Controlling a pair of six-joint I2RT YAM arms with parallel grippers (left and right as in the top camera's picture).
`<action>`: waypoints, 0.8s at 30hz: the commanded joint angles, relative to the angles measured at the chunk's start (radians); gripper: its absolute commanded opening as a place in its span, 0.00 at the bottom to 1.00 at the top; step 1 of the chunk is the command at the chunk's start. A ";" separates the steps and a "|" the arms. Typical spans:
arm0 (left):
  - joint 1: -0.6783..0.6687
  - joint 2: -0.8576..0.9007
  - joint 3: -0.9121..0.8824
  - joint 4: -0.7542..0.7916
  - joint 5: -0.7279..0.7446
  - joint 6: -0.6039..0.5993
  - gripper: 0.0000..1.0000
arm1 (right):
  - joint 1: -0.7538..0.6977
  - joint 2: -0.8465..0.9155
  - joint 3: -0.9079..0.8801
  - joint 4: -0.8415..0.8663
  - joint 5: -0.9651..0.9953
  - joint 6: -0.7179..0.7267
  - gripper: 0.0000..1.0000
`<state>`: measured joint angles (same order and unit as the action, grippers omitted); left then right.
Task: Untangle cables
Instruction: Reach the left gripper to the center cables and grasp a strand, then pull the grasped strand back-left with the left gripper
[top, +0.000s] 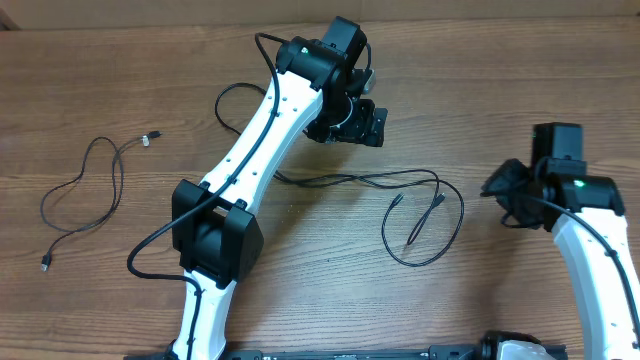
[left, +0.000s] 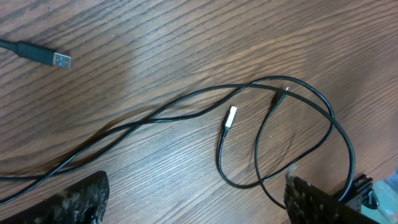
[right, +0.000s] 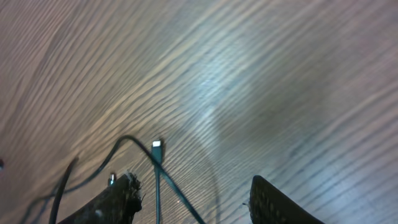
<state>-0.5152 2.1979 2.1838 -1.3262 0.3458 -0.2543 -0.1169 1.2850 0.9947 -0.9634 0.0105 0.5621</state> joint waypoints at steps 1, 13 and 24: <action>-0.022 0.006 -0.003 0.018 0.031 -0.008 0.91 | -0.073 -0.014 0.020 -0.024 -0.016 0.014 0.58; -0.133 0.006 -0.004 0.143 0.092 -0.011 0.93 | -0.143 -0.014 0.020 -0.057 -0.016 0.014 0.67; -0.228 0.082 -0.022 0.181 0.023 0.007 0.90 | -0.143 -0.014 0.020 -0.061 -0.016 0.014 0.68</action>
<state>-0.7254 2.2143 2.1769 -1.1439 0.3882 -0.2581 -0.2554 1.2850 0.9947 -1.0237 -0.0010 0.5724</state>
